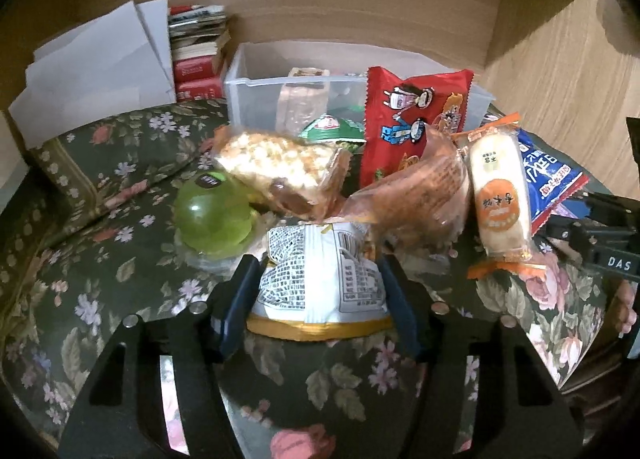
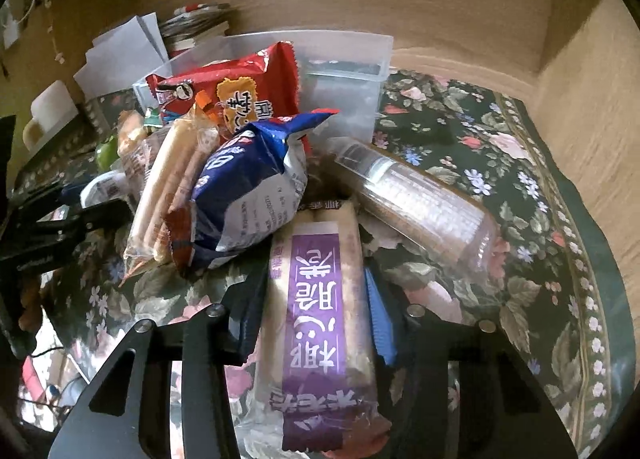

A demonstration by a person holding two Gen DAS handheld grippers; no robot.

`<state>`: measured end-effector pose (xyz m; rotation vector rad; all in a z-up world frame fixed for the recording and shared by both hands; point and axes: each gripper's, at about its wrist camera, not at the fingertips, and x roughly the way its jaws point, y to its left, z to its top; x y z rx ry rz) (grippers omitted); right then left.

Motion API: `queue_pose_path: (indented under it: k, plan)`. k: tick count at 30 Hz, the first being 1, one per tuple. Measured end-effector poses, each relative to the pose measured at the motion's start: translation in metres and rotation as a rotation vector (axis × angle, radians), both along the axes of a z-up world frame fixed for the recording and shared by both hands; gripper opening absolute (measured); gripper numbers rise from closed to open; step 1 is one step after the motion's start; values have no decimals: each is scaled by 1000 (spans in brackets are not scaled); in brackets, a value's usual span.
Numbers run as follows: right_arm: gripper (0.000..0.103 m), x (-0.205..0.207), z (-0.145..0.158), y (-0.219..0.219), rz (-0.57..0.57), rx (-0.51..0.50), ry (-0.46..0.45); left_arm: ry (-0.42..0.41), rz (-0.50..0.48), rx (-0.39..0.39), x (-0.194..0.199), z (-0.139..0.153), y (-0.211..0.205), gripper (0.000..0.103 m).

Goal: Organize snacks
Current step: 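Grasp the white printed bag with left gripper while right grasps the purple pack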

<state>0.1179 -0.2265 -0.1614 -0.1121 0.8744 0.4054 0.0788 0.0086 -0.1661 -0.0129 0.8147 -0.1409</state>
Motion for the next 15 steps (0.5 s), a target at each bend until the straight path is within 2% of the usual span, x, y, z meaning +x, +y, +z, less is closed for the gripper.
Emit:
queue_pose_path:
  k: [5, 15]
  plan:
    - [42, -7, 8, -17, -52, 34, -11, -17, 31, -19, -8, 11, 10, 61]
    - [42, -13, 45, -46, -153, 59, -130, -137, 50, -34, -20, 58, 15, 60]
